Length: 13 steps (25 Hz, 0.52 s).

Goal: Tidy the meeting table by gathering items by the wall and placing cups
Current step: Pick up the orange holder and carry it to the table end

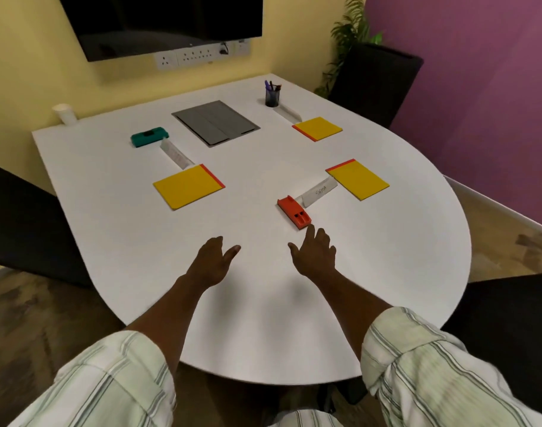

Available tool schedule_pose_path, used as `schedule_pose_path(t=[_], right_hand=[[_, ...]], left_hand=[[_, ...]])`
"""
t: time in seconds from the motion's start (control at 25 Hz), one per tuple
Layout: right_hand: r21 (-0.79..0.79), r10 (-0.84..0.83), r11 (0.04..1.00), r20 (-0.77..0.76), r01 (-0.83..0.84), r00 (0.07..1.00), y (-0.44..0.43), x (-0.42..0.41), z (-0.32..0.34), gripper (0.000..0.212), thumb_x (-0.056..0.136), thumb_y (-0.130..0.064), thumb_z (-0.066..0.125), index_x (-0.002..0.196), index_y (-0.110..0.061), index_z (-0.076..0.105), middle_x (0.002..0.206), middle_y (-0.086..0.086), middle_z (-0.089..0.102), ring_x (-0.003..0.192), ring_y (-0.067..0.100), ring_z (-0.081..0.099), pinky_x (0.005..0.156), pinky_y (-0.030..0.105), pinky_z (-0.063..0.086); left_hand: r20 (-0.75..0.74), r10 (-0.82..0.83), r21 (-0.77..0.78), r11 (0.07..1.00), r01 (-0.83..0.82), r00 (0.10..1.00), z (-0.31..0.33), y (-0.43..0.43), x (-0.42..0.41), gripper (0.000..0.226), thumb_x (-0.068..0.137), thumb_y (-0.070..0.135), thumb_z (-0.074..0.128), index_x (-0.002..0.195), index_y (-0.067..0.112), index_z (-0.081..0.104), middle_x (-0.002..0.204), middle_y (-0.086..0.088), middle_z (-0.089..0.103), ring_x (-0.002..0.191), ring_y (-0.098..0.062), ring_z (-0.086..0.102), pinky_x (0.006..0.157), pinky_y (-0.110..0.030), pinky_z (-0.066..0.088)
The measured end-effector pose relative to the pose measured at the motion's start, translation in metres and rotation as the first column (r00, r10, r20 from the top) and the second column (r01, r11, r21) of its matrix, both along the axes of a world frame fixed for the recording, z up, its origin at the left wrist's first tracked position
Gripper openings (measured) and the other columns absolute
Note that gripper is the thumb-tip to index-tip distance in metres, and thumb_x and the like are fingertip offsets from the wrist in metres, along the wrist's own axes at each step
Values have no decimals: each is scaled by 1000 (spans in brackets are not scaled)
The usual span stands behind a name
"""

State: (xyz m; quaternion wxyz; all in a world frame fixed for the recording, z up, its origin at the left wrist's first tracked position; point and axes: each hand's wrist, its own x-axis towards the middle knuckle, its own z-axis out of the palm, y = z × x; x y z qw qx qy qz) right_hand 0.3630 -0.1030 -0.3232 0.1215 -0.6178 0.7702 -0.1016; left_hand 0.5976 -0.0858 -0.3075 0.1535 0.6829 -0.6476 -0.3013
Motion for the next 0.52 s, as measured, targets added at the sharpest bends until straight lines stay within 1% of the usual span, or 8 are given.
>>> schedule_pose_path(t=[0.08,0.2,0.24,0.4,0.52], right_hand=[[35,-23,999,28,22,999,-23,-7,-9,75,94,-49,47,149,-8,16,144,16,31,134,31,32,107,47,33],[72,-48,996,74,43,996,-59,-21,-24,77,92,-48,51,148,-7,16,142,16,33,131,31,35,105,44,36],[81,-65,995,89,58,994,-72,-27,-31,78,92,-47,53,147,-7,17,141,16,34,130,32,36,104,44,38],[142,-130,984,156,108,979,-118,-49,-61,82,89,-44,59,147,-4,17,142,17,34,131,32,36,103,44,38],[165,-144,980,206,111,968,-143,-58,-80,88,86,-43,64,147,-3,15,144,17,32,133,32,34,104,43,37]], left_hand=[[-1,-9,69,998,9,1000,-6,-25,-4,73,94,50,41,145,0,26,153,-16,29,142,-26,27,116,-35,19],[72,-82,203,977,66,994,-19,-67,-10,74,93,52,42,144,0,28,150,-18,34,139,-28,33,115,-38,26],[80,-94,221,972,74,992,-24,-83,-17,73,93,52,42,143,0,29,149,-18,36,138,-28,34,114,-38,27],[48,-91,214,974,79,995,-43,-144,-63,70,93,49,47,143,2,33,148,-15,38,138,-27,34,114,-35,24],[23,-79,209,975,72,997,-58,-183,-96,68,92,47,48,142,3,34,149,-14,38,139,-26,33,114,-34,24]])
